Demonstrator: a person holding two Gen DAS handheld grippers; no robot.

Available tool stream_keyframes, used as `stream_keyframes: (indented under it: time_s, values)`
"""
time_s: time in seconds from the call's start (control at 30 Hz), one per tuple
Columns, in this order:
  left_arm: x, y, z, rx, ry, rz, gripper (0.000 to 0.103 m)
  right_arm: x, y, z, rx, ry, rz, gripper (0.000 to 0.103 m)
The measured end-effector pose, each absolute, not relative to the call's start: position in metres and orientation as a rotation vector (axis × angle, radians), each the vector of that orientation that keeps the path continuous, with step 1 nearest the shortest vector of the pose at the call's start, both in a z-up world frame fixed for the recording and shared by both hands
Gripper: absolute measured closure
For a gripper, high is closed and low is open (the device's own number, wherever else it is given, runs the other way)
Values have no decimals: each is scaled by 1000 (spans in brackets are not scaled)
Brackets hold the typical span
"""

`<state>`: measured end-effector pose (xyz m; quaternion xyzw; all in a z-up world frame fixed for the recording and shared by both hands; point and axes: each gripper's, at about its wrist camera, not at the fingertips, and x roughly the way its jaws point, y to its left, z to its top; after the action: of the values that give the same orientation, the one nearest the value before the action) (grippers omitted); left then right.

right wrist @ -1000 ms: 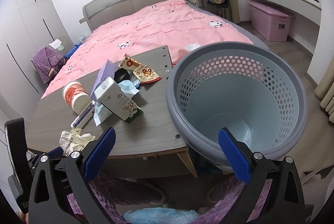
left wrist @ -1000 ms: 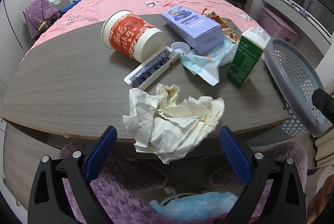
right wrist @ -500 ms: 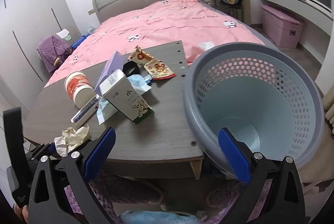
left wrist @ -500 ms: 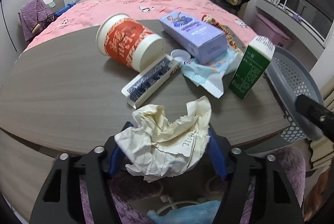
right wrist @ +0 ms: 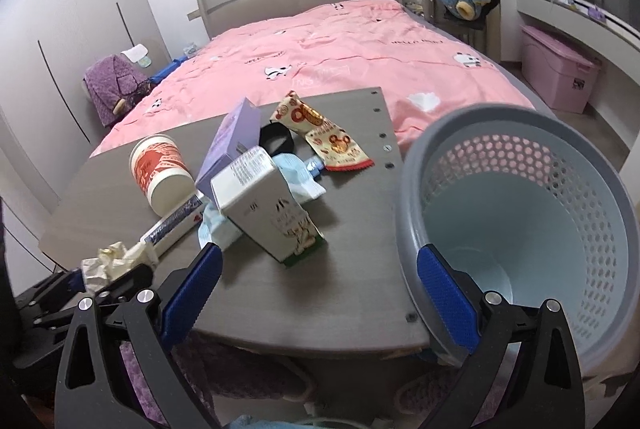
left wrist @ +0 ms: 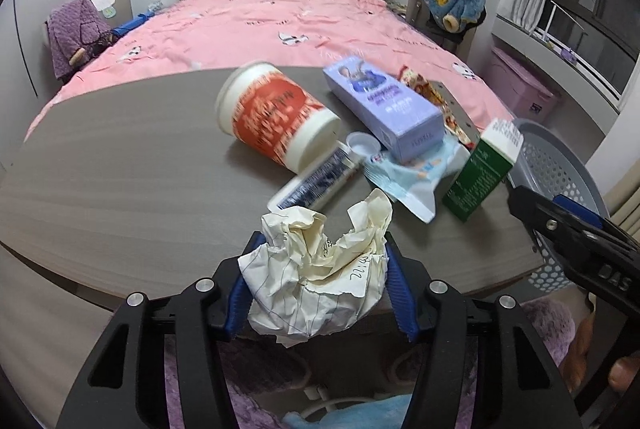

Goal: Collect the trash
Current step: 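Grasp the crumpled tissue with the left tool while the right tool grasps the milk carton, then carry both items over the grey basket and open both tools to drop them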

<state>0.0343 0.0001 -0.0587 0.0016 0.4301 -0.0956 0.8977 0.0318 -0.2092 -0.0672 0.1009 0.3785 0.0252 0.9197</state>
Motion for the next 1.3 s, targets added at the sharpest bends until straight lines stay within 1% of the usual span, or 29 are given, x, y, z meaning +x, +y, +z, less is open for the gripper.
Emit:
stream_keyframes:
  time_s: [0.1, 0.17, 0.3, 0.4, 0.47, 0.53, 0.93, 1.3]
  values:
    - [33, 3, -55, -1, 880, -187, 47, 42, -202, -70, 180, 778, 68, 16]
    - [34, 4, -53, 0, 875, -184, 47, 49, -198, -72, 164, 783, 79, 24]
    - [31, 4, -50, -3, 867, -200, 47, 58, -191, -73, 144, 773, 98, 30]
    - [30, 3, -50, -3, 866, -208, 47, 64, -188, -73, 131, 776, 114, 42]
    - [29, 3, -49, -2, 863, -211, 47, 66, -187, -73, 133, 779, 122, 57]
    - [28, 4, -48, -1, 861, -215, 47, 66, -188, -74, 143, 785, 130, 62]
    - [25, -10, -35, 14, 839, -294, 47, 41, -213, -58, 252, 758, 98, 64]
    - [30, -70, -18, 68, 795, -427, 47, 9, -274, -41, 326, 711, -41, 64]
